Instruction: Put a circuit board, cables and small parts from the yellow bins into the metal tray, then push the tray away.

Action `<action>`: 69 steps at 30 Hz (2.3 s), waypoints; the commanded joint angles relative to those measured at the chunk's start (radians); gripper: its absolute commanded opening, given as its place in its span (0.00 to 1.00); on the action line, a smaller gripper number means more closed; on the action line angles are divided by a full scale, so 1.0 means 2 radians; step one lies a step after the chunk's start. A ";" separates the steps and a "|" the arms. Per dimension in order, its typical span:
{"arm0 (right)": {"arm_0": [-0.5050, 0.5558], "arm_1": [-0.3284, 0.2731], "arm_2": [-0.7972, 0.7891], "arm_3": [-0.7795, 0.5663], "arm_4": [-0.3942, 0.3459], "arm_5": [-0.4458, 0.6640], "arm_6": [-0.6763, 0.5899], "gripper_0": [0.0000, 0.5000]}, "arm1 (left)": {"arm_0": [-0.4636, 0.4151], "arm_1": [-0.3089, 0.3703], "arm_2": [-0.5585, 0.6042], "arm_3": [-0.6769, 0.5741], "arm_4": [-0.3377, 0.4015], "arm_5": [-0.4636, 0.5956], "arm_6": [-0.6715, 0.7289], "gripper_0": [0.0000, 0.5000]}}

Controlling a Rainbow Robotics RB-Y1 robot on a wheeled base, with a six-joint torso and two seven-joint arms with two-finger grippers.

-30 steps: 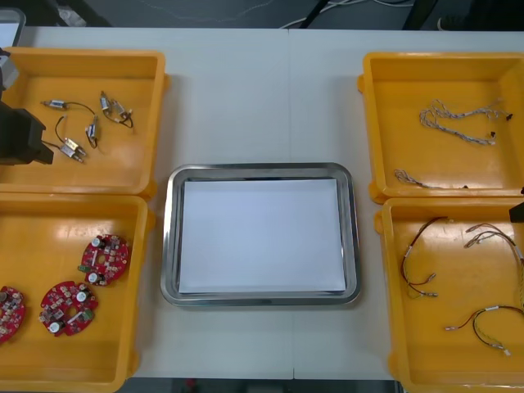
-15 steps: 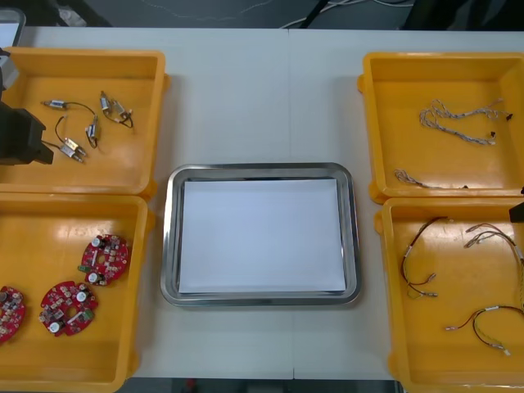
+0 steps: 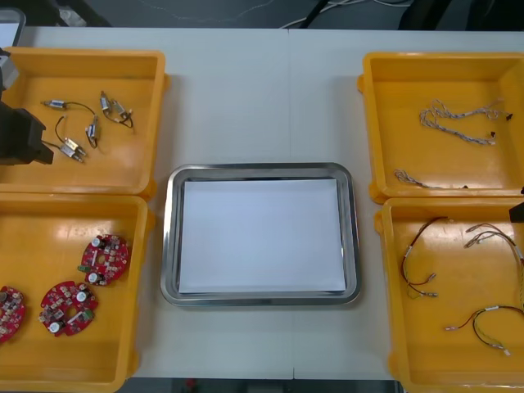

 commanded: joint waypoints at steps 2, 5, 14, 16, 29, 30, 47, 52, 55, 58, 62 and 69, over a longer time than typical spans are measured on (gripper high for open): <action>0.007 0.003 -0.018 -0.014 0.004 -0.004 0.012 1.00 | 0.003 0.021 0.012 -0.004 -0.004 0.004 -0.041 1.00; 0.007 0.003 -0.018 -0.014 0.004 -0.004 0.012 1.00 | 0.003 0.021 0.012 -0.004 -0.004 0.004 -0.041 1.00; 0.007 0.003 -0.018 -0.014 0.004 -0.004 0.012 1.00 | 0.003 0.021 0.012 -0.004 -0.004 0.004 -0.041 1.00; 0.007 0.003 -0.018 -0.014 0.004 -0.004 0.012 1.00 | 0.003 0.021 0.012 -0.004 -0.004 0.004 -0.041 1.00; 0.007 0.003 -0.018 -0.014 0.004 -0.004 0.012 1.00 | 0.003 0.021 0.012 -0.004 -0.004 0.004 -0.041 1.00; 0.007 0.003 -0.018 -0.014 0.004 -0.004 0.012 1.00 | 0.003 0.021 0.012 -0.004 -0.004 0.004 -0.041 1.00; 0.007 0.003 -0.018 -0.014 0.004 -0.004 0.012 1.00 | 0.003 0.021 0.012 -0.004 -0.004 0.004 -0.041 1.00; 0.007 0.003 -0.018 -0.014 0.004 -0.004 0.012 1.00 | 0.003 0.021 0.012 -0.004 -0.004 0.004 -0.041 1.00; 0.007 0.003 -0.018 -0.014 0.004 -0.004 0.012 1.00 | 0.003 0.021 0.012 -0.004 -0.004 0.004 -0.041 1.00; 0.007 0.003 -0.018 -0.014 0.004 -0.004 0.012 1.00 | 0.003 0.021 0.012 -0.004 -0.004 0.004 -0.041 1.00; 0.007 0.003 -0.018 -0.014 0.004 -0.004 0.012 1.00 | 0.003 0.021 0.012 -0.004 -0.004 0.004 -0.041 1.00; 0.007 0.003 -0.018 -0.014 0.004 -0.004 0.012 1.00 | 0.003 0.021 0.012 -0.004 -0.004 0.004 -0.041 1.00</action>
